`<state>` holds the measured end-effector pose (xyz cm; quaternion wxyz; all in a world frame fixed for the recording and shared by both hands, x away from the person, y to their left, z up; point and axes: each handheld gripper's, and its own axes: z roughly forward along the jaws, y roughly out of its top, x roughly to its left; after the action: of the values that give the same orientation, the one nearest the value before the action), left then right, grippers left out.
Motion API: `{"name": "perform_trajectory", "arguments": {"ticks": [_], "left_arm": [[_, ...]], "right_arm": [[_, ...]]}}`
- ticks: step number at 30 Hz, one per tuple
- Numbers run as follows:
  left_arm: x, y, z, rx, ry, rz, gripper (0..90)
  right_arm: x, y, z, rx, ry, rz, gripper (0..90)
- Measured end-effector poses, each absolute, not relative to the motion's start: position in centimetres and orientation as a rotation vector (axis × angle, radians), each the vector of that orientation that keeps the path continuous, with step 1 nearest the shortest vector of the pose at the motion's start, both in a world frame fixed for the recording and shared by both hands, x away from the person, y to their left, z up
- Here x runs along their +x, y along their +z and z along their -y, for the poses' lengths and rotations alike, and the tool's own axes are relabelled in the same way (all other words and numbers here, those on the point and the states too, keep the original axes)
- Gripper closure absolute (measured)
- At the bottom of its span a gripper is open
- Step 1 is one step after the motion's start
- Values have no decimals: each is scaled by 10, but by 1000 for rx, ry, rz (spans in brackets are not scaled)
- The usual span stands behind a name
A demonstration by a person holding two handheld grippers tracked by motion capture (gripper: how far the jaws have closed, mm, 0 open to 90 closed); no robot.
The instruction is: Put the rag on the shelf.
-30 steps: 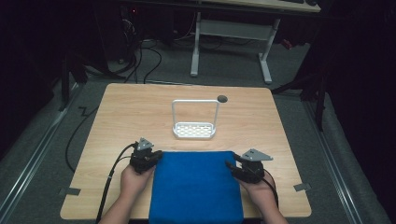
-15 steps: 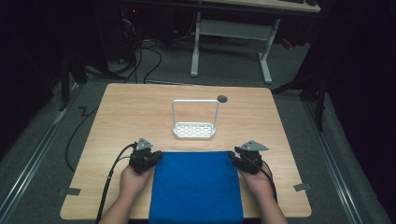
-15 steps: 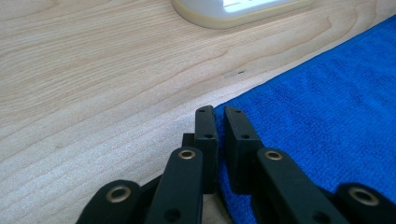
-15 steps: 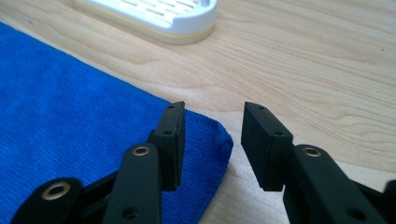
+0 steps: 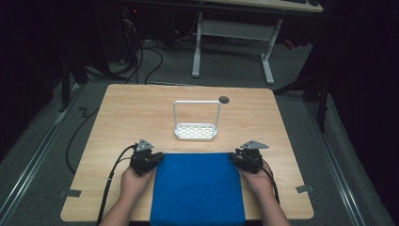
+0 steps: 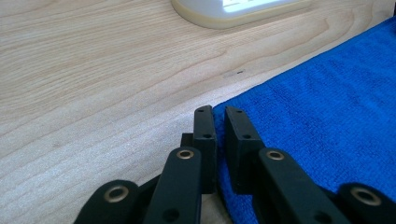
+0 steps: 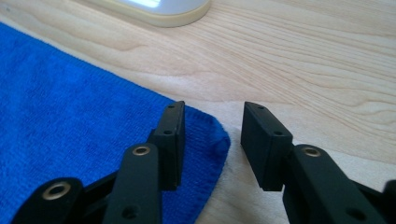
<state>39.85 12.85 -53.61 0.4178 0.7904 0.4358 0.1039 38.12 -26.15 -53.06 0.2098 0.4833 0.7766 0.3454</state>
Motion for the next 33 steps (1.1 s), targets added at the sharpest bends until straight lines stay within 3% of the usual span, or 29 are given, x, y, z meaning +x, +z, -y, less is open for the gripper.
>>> {"name": "perform_trajectory", "arguments": {"ticks": [9,33], "left_arm": [[398,-536,-128,1991,267,-1088,853],[375,-509,-138,1838,352,-981,873]], "right_arm": [[377,-531,262,1355,980,-2169,870],[347,-500,258,1211,1151,-2046,885]]}}
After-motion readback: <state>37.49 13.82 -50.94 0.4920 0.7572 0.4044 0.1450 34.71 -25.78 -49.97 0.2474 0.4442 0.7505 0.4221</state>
